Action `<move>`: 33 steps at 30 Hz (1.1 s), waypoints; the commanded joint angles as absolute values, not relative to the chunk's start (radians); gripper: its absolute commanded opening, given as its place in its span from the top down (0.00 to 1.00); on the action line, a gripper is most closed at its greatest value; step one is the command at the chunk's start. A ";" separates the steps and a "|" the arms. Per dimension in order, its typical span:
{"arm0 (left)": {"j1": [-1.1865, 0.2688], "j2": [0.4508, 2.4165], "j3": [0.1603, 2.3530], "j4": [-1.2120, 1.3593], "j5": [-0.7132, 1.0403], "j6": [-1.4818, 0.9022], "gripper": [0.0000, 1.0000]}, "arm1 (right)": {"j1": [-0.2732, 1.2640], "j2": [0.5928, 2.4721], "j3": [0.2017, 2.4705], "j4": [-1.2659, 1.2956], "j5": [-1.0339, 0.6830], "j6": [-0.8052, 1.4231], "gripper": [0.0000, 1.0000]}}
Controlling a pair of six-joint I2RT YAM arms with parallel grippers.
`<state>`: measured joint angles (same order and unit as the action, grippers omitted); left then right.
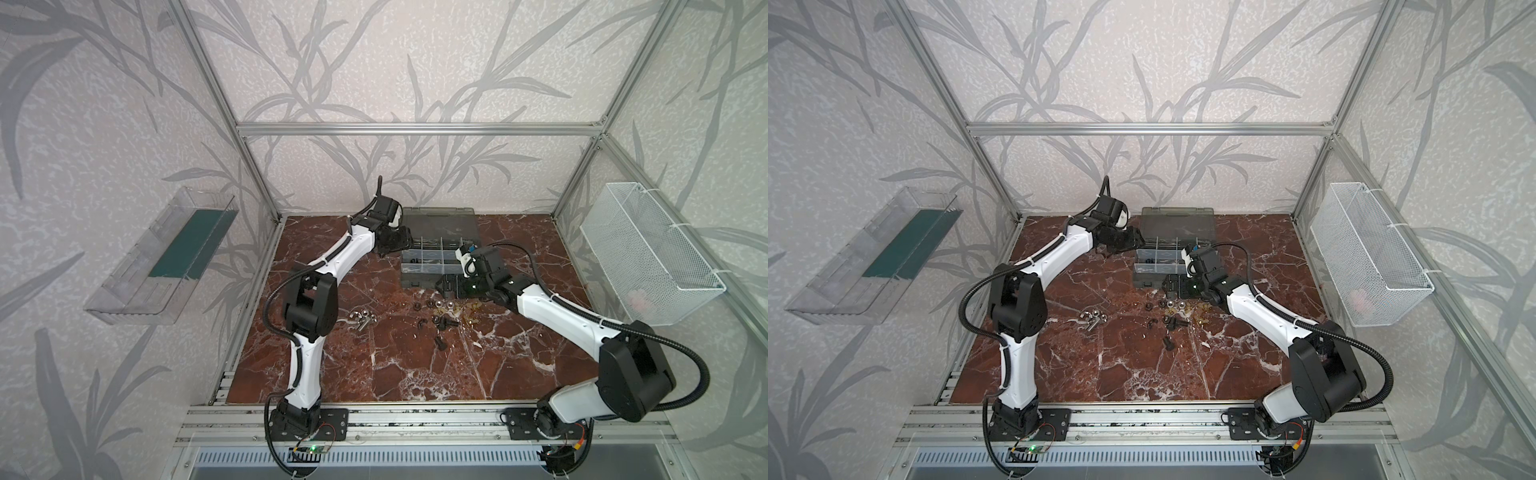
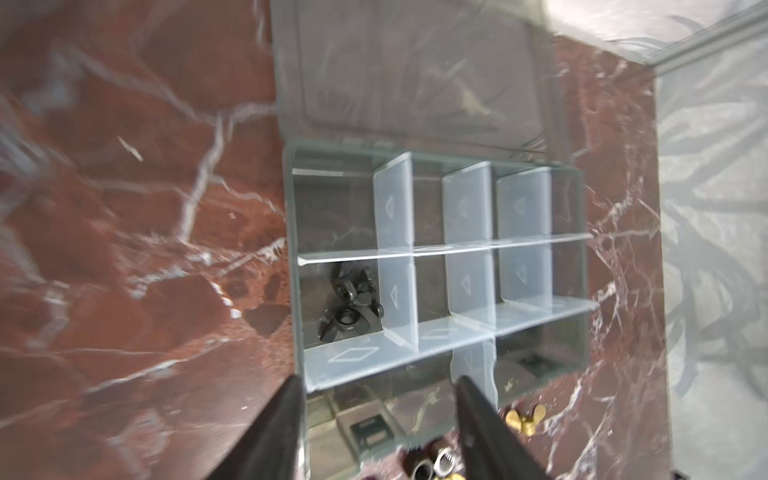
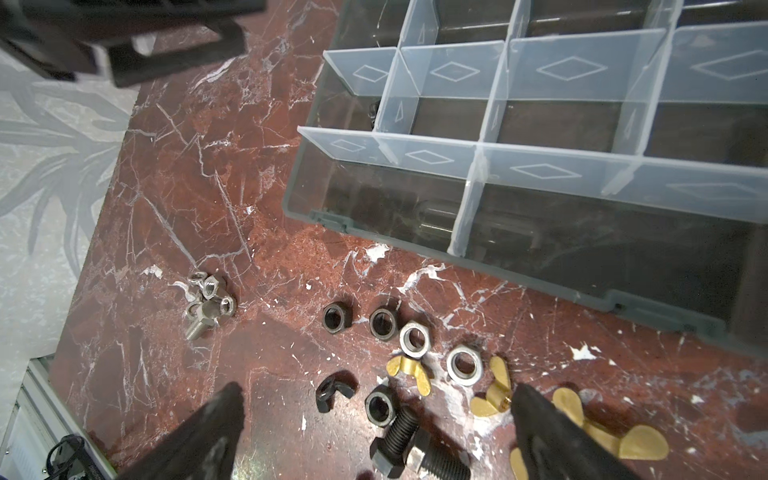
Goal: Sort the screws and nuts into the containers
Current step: 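Open the left gripper and draw it back from the box, then lower the right gripper onto a black wing nut while the left gripper withdraws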
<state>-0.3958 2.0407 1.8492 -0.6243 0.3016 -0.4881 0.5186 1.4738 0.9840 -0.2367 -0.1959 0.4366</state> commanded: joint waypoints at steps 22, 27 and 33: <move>-0.385 1.448 1.335 -0.673 0.280 -0.449 0.00 | 0.800 1.548 0.985 -0.306 -0.009 0.789 0.11; -0.381 1.357 1.184 -0.626 0.282 -0.462 0.01 | 0.843 1.607 0.988 -0.273 -0.003 0.880 0.16; -0.369 1.280 1.077 -0.595 0.297 -0.461 0.00 | 0.856 1.668 0.980 -0.209 -0.028 0.989 0.26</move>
